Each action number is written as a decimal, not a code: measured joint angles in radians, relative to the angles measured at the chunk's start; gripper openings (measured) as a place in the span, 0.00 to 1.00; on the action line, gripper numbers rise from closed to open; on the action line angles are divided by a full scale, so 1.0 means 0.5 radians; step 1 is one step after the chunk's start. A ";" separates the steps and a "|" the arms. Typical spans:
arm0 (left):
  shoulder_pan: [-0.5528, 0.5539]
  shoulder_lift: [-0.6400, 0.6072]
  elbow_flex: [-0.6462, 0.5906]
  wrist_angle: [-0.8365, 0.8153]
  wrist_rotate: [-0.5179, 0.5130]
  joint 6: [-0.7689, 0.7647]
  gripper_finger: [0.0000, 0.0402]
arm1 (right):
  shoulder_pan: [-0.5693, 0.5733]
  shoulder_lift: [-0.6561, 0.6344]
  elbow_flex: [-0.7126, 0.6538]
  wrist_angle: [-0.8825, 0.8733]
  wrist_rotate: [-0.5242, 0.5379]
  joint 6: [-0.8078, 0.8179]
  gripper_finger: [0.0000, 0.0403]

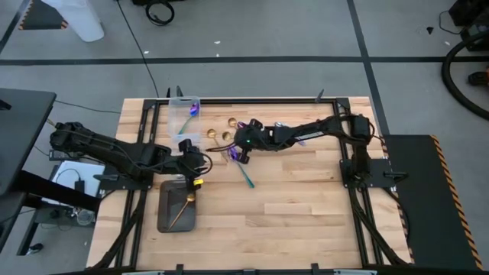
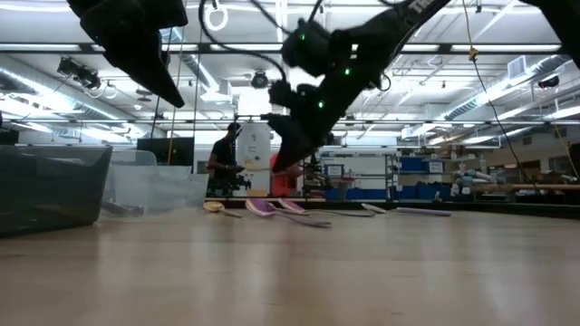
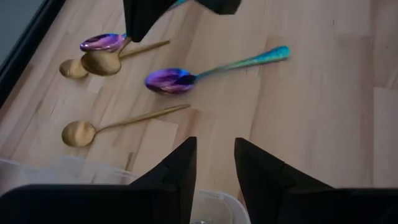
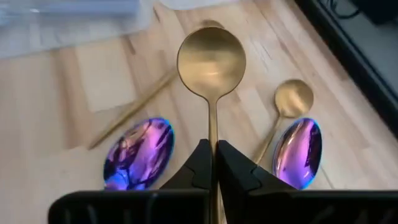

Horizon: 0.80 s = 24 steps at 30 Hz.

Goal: Sort silverware by color (type)
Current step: Put the gold spoon into the black bin

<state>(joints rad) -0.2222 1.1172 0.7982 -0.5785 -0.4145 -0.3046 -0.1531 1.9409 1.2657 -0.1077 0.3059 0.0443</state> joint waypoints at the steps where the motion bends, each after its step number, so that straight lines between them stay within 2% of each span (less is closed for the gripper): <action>1: 0.000 0.000 0.000 0.011 -0.006 -0.005 0.29 | 0.016 -0.027 -0.001 0.007 0.021 -0.017 0.05; 10: 0.002 0.000 -0.004 0.184 -0.251 -0.099 0.29 | 0.196 -0.280 0.000 0.253 0.139 -0.249 0.05; 13: 0.002 -0.001 -0.106 0.457 -0.270 -0.037 0.29 | 0.258 -0.328 -0.050 0.441 0.243 -0.355 0.05; 19: 0.043 0.000 -0.347 0.999 -0.276 0.107 0.29 | 0.320 -0.350 -0.260 0.780 0.287 -0.401 0.05; 24: 0.130 0.000 -0.399 1.284 -0.400 0.128 0.29 | 0.396 -0.353 -0.407 1.048 0.515 -0.440 0.05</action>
<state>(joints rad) -0.1573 1.1172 0.5990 0.0637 -0.6146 -0.2406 0.0447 1.7645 1.0624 0.4163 0.5635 -0.1755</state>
